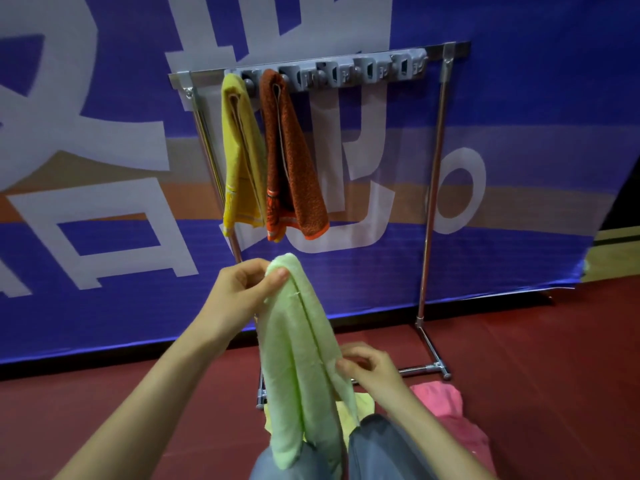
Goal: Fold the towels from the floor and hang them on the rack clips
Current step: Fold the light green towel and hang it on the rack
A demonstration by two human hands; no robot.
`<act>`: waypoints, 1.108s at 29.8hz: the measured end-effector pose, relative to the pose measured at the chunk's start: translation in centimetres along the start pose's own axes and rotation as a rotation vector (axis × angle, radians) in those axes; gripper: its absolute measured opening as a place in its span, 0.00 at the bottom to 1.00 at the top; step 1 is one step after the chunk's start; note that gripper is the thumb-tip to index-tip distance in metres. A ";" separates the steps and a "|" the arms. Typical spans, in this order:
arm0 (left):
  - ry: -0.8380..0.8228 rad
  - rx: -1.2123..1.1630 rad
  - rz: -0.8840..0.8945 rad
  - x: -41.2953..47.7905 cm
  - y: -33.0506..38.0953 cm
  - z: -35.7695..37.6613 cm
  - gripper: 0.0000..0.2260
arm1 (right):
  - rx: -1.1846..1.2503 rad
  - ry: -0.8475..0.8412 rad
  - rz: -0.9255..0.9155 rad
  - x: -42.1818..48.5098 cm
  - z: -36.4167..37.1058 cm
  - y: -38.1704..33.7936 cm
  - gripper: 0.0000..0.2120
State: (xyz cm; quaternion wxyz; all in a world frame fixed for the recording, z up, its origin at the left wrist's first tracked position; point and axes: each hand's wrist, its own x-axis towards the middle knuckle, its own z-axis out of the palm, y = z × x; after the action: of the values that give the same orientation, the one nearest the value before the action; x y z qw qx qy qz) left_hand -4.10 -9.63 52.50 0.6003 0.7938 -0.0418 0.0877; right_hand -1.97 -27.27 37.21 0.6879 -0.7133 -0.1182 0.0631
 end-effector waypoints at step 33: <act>-0.228 -0.111 0.063 0.1 -0.7 3.3 0.04 | 0.000 -0.215 -0.003 1.0 -5.6 -9.4 0.06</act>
State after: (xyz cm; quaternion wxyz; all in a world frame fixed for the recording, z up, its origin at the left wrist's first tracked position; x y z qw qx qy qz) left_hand -3.56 -12.56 51.01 0.6316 0.7625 -0.1396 0.0132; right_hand -0.35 -32.20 46.87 0.6715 -0.7022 -0.1923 0.1380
